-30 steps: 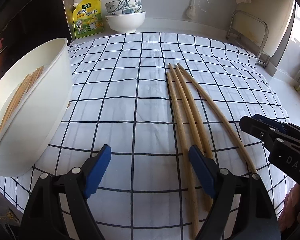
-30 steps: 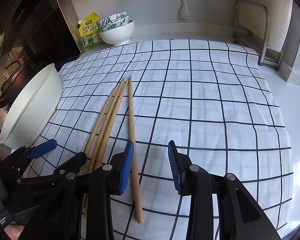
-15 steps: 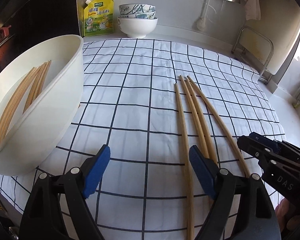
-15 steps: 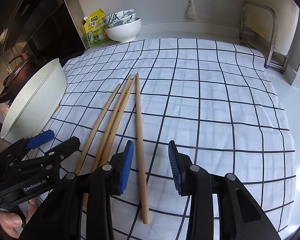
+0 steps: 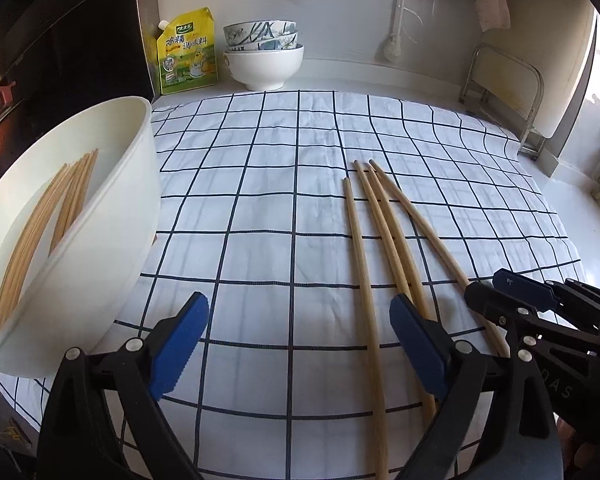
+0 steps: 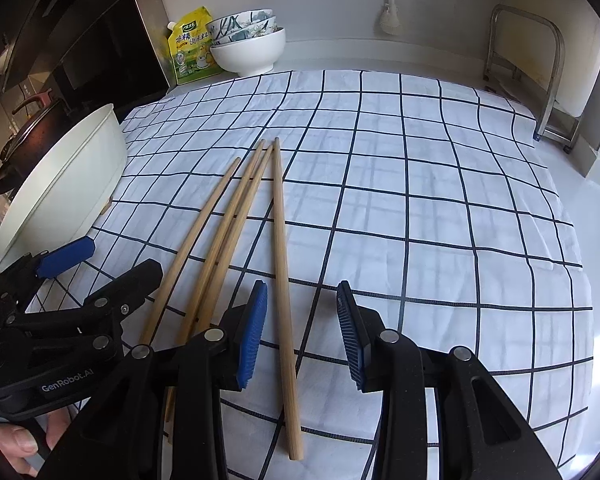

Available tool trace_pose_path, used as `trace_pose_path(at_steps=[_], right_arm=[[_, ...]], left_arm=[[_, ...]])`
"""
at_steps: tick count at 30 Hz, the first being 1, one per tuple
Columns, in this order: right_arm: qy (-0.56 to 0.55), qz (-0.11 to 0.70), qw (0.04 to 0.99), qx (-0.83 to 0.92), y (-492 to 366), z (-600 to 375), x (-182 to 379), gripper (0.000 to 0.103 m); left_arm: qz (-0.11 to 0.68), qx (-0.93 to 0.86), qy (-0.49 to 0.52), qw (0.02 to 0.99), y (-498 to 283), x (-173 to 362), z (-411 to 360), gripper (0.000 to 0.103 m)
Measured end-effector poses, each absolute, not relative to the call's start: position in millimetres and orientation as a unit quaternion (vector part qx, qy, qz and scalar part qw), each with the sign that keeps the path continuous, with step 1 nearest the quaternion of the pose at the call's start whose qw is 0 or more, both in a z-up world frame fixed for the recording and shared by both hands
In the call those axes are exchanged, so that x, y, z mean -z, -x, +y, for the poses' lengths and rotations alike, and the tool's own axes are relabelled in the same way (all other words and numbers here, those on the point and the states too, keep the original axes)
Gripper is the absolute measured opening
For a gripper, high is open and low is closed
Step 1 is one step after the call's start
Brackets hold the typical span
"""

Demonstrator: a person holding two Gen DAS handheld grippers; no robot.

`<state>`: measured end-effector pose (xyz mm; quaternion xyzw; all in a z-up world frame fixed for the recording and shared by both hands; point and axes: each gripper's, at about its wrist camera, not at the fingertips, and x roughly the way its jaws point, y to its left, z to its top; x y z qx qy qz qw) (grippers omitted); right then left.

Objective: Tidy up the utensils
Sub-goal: 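Push one chopstick out of the row with the right tool while the left tool separates another, then close the left tool on one chopstick while the right tool grasps another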

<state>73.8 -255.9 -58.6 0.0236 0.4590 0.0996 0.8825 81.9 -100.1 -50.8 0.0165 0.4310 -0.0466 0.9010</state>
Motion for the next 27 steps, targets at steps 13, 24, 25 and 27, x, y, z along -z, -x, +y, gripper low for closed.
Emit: trace_pose_path(at_steps=[13, 24, 25, 27], right_arm=[[0.002, 0.454, 0.887, -0.084, -74.5, -251.2, 60.6, 0.035], [0.054, 0.444, 0.891, -0.079, -74.6, -232.1, 63.4, 0.013], [0.056, 0.444, 0.891, -0.079, -74.4, -231.3, 63.5, 0.007], [0.052, 0.444, 0.891, -0.08, -74.2, -232.1, 63.7, 0.007]], left_arm=[[0.455, 0.041, -0.023, 0.889, -90.4, 67.4, -102.5, 0.089], [0.447, 0.053, -0.029, 0.893, -89.7, 61.7, -106.6, 0.051], [0.447, 0.056, -0.029, 0.893, -89.4, 61.1, -107.1, 0.047], [0.447, 0.063, -0.028, 0.892, -88.3, 59.8, -108.0, 0.029]])
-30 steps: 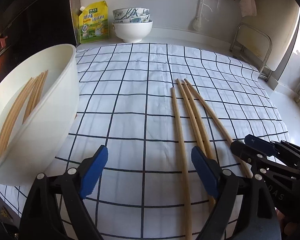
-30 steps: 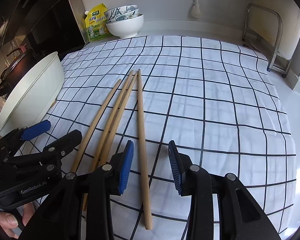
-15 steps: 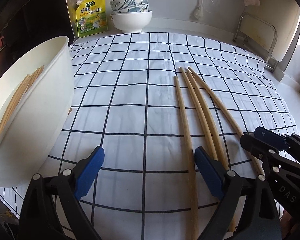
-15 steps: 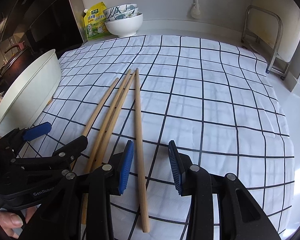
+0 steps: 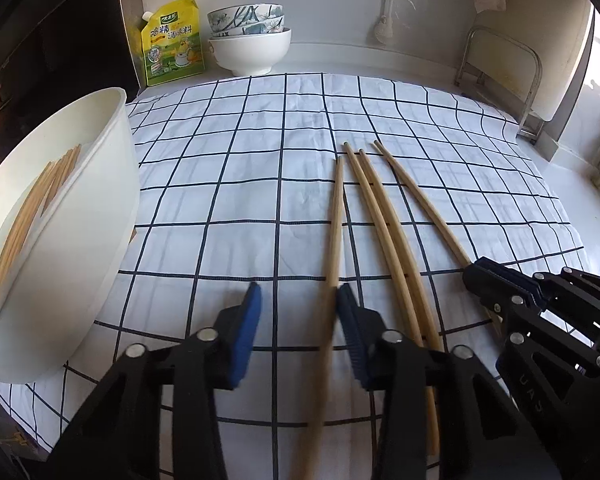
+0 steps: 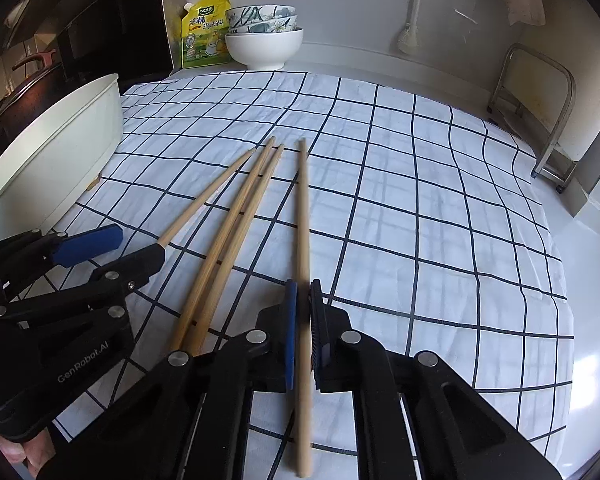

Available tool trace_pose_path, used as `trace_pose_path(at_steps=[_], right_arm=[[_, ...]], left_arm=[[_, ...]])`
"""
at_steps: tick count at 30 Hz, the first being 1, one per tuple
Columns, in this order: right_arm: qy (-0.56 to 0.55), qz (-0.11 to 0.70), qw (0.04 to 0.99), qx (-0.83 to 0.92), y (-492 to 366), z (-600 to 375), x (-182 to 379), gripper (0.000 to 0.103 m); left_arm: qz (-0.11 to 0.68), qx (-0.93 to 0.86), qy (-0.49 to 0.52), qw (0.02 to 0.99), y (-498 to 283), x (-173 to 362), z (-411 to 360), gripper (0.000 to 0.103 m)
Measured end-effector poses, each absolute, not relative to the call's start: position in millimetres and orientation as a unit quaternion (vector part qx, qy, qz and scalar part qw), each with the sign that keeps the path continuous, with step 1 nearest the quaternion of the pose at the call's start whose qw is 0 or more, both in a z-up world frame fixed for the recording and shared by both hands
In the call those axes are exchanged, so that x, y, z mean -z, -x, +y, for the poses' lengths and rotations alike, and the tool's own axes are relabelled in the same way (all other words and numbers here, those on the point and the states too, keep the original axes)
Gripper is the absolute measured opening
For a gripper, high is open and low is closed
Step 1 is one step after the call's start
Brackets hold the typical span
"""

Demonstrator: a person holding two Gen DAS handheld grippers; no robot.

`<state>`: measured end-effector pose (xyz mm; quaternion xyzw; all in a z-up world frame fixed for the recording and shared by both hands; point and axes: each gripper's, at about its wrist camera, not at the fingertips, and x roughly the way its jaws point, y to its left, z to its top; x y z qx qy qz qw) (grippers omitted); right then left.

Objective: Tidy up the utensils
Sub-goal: 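Close the left tool on one chopstick while the right tool grasps another, then carry both chopsticks over the white basin and open both tools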

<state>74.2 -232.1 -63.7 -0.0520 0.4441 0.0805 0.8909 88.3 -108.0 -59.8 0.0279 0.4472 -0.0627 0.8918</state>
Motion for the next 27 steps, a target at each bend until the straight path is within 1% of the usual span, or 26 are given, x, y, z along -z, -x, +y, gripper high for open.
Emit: trace_pose_path(at_steps=[1, 2, 3, 9, 18, 23, 27], right_arm=[[0.046, 0.444, 0.891, -0.083, -74.1, -233.6, 63.5, 0.006], [0.039, 0.445, 0.891, -0.085, -74.1, -235.2, 63.2, 0.006], [0.031, 0.445, 0.891, -0.088, -74.2, -237.1, 62.8, 0.006], [-0.018, 0.435, 0.895, -0.1, -69.7, -245.5, 52.3, 0.006], [-0.056, 0.413, 0.904, -0.099, -62.6, -241.8, 21.6, 0.006], [-0.064, 0.39, 0.91, -0.123, -64.3, -215.4, -11.5, 0.006], [-0.056, 0.371, 0.913, -0.159, -74.1, -171.3, -38.1, 0.006]], left_arm=[[0.449, 0.067, -0.025, 0.891, -87.6, 59.4, -108.1, 0.013], [0.451, 0.07, -0.021, 0.89, -87.3, 59.0, -107.8, 0.009], [0.453, 0.074, -0.018, 0.888, -87.0, 58.9, -107.6, 0.008], [0.457, 0.101, 0.012, 0.883, -81.2, 48.7, -99.5, 0.007], [0.419, 0.126, 0.044, 0.898, -69.0, 1.1, -72.4, 0.007], [0.385, 0.121, 0.064, 0.913, -64.7, -32.0, -36.0, 0.007], [0.358, 0.094, 0.086, 0.925, -66.0, -54.4, 13.4, 0.007]])
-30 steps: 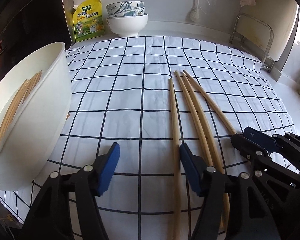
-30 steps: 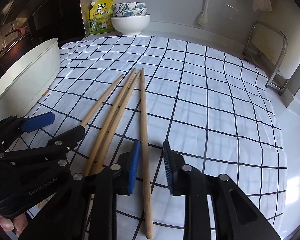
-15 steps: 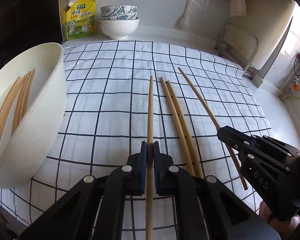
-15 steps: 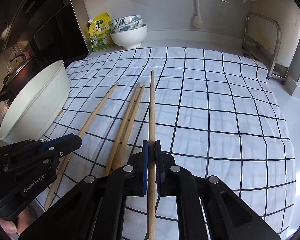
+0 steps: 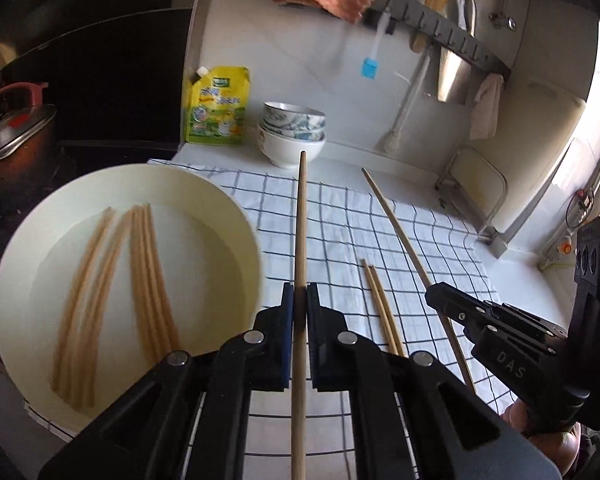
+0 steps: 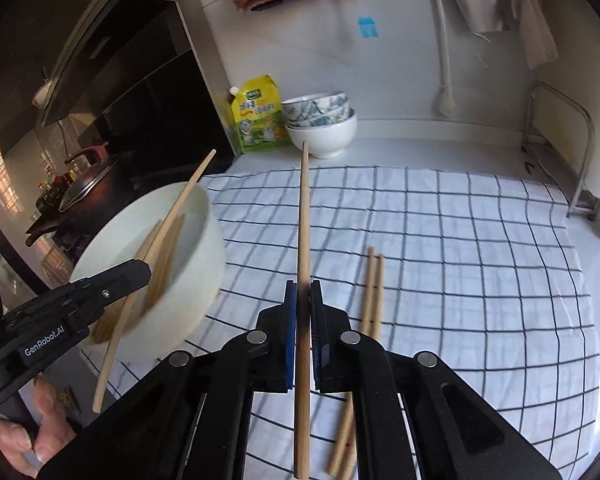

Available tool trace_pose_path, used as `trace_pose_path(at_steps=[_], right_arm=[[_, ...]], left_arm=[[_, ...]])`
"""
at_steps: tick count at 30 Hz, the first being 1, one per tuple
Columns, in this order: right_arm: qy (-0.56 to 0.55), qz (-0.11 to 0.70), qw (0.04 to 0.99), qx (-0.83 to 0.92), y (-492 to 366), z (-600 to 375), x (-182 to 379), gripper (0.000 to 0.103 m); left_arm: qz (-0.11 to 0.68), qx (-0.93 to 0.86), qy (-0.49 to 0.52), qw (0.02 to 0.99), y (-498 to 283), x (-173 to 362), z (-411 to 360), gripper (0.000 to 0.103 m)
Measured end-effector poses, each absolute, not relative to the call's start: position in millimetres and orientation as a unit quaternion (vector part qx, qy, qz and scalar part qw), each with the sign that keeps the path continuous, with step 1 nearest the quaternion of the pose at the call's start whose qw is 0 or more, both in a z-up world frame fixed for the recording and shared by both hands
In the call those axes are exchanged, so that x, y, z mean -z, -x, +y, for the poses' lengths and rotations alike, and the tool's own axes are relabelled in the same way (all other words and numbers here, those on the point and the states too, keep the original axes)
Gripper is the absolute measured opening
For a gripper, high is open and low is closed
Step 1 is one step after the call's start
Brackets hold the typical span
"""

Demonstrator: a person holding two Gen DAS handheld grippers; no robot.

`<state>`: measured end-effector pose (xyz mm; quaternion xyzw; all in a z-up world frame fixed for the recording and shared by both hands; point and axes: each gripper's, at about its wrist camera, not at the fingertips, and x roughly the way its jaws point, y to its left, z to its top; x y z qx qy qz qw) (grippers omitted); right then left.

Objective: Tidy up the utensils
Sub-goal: 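Carry both chopsticks over the white basin and open both tools, then move both open tools back to the last two chopsticks on the cloth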

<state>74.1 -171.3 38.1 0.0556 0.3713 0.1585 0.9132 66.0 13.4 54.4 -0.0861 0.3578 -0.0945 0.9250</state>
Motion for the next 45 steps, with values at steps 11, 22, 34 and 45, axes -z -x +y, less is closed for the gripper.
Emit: trace_pose_path(at_steps=[11, 22, 34, 45], right_arm=[[-0.003, 0.398, 0.879, -0.262, -117.6, -15.6, -40.8, 0.006], [0.027, 0.468, 0.844, -0.262, -140.8, 42.7, 5.3, 0.006], [0.011, 0.447, 0.86, -0.248, -130.1, 23.0, -3.7, 0.014], [-0.005, 0.418, 0.876, -0.239, -98.1, -14.4, -24.6, 0.014]], left_arm=[[0.365, -0.006, 0.121, 0.923, -90.1, -39.5, 147.3, 0.007], [0.413, -0.019, 0.146, 0.899, -111.2, 3.4, 190.2, 0.007], [0.393, -0.038, 0.151, 0.906, -91.1, -6.8, 187.6, 0.043], [0.381, -0.019, 0.144, 0.913, -69.7, -21.8, 158.7, 0.044]])
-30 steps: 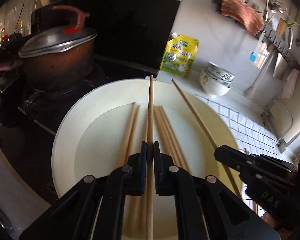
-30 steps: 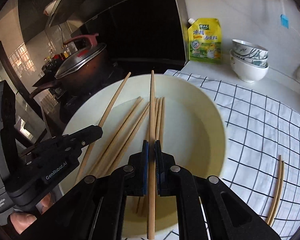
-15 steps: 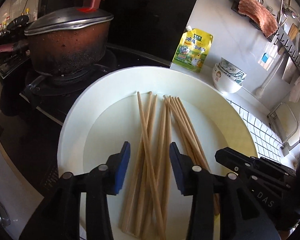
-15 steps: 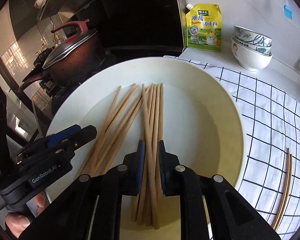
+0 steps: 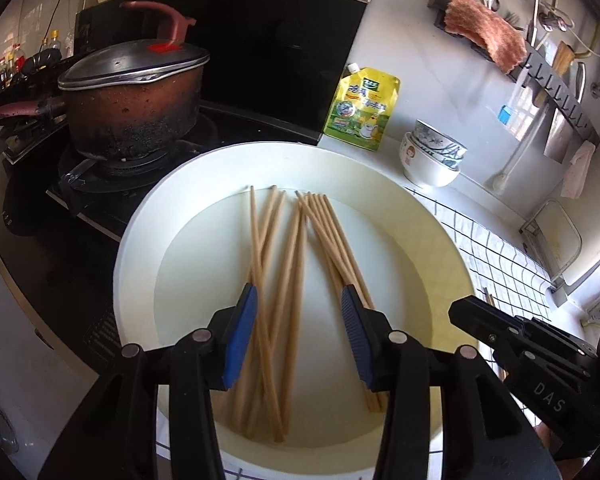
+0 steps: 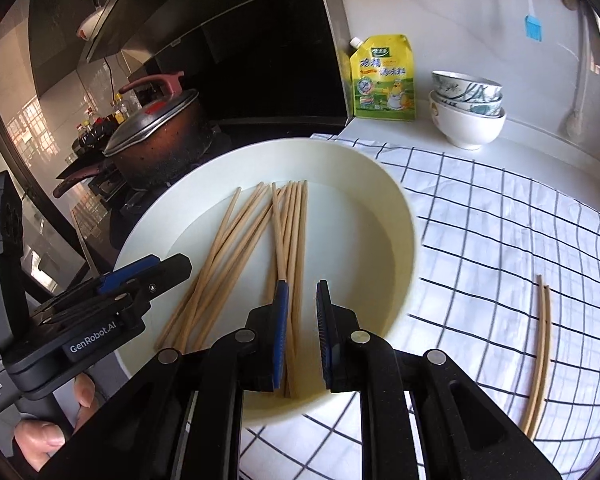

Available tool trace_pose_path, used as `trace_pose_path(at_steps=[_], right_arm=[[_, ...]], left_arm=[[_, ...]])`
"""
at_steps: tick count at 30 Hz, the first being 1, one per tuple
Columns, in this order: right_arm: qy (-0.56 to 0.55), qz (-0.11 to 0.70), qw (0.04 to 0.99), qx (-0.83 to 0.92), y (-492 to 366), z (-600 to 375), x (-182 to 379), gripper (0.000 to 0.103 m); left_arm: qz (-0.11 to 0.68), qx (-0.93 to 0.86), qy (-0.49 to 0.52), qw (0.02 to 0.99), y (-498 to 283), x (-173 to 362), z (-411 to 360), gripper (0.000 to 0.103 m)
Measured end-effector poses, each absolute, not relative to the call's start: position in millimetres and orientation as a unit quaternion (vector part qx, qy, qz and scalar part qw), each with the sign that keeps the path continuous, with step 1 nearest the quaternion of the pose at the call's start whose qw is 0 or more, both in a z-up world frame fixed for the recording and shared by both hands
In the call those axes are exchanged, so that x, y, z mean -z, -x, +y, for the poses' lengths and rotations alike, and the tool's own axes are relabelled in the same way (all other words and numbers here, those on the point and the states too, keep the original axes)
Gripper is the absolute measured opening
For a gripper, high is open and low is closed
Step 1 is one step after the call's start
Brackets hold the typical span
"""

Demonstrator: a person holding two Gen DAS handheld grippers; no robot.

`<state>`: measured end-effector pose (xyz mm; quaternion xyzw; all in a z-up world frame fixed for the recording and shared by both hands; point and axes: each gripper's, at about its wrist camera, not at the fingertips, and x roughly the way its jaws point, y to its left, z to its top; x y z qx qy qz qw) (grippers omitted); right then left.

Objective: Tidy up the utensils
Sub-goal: 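Move both open tools back to the last two chopsticks on the cloth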

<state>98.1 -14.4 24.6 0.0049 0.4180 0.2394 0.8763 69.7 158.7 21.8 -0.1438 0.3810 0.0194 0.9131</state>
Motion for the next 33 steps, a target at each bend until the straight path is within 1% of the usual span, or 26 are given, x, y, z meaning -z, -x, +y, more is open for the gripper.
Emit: trace_pose_path(at_steps=[7, 9, 11, 13, 18, 23, 27, 33], right_arm=[[-0.023, 0.405, 0.887, -0.222, -81.0, -48.9, -33.2, 0.016], [-0.027, 0.402, 0.889, -0.217, -75.8, -59.8, -34.5, 0.016], [-0.03, 0.398, 0.892, -0.21, -70.0, -72.1, -35.6, 0.017], [-0.031, 0.396, 0.895, -0.201, -64.2, -86.2, -36.4, 0.02], [-0.033, 0.395, 0.902, -0.173, -50.5, -128.3, -35.3, 0.024], [-0.036, 0.396, 0.906, -0.142, -39.5, -172.6, -27.7, 0.025], [-0.04, 0.397, 0.909, -0.118, -34.6, -202.1, -18.9, 0.026], [-0.05, 0.41, 0.905, -0.099, -33.9, -236.1, 1.1, 0.029]], left_arm=[[0.38, 0.006, 0.124, 0.917, -58.3, -28.3, 121.8, 0.046], [0.38, 0.013, 0.118, 0.917, -54.2, -29.9, 109.8, 0.049], [0.379, 0.022, 0.113, 0.918, -50.9, -31.9, 97.6, 0.049], [0.377, 0.029, 0.104, 0.92, -47.6, -33.9, 83.4, 0.049], [0.377, 0.054, 0.096, 0.92, -39.8, -34.7, 50.5, 0.051], [0.386, 0.079, 0.074, 0.916, -35.6, -30.5, 13.9, 0.052], [0.391, 0.098, 0.057, 0.914, -33.2, -27.5, -14.7, 0.056], [0.406, 0.116, 0.037, 0.906, -35.3, -13.1, -50.1, 0.057]])
